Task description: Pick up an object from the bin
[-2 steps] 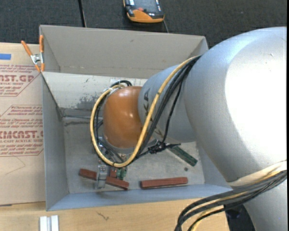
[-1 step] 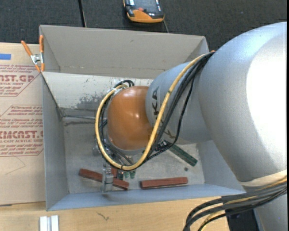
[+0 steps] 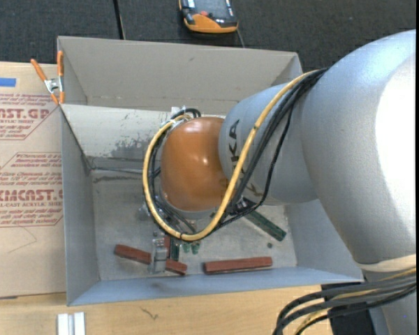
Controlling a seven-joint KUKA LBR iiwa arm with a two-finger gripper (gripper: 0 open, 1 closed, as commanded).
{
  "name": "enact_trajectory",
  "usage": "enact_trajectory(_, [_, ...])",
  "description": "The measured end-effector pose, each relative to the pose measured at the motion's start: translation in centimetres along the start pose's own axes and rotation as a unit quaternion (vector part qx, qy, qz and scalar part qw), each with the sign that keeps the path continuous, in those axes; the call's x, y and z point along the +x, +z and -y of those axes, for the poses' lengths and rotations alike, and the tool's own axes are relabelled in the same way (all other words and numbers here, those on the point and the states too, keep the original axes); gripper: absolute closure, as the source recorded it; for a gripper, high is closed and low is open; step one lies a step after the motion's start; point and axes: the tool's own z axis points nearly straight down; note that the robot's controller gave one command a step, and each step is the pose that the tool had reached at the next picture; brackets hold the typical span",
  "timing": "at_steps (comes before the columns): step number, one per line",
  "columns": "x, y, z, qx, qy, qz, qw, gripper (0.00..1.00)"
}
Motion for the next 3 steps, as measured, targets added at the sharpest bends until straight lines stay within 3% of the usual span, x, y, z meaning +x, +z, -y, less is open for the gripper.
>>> enact_trajectory(1, [0.35, 4.99, 1.03, 0.000, -0.026, 0.0011, 0.9996, 0.00])
enact_trajectory(2, [0.59, 4.90, 0.43, 0.000, 0.014, -0.0015, 0.9999, 1.00])
enact_trajectory(3, [0.59, 4.90, 0.44, 0.000, 0.014, -0.0015, 0.9999, 1.00])
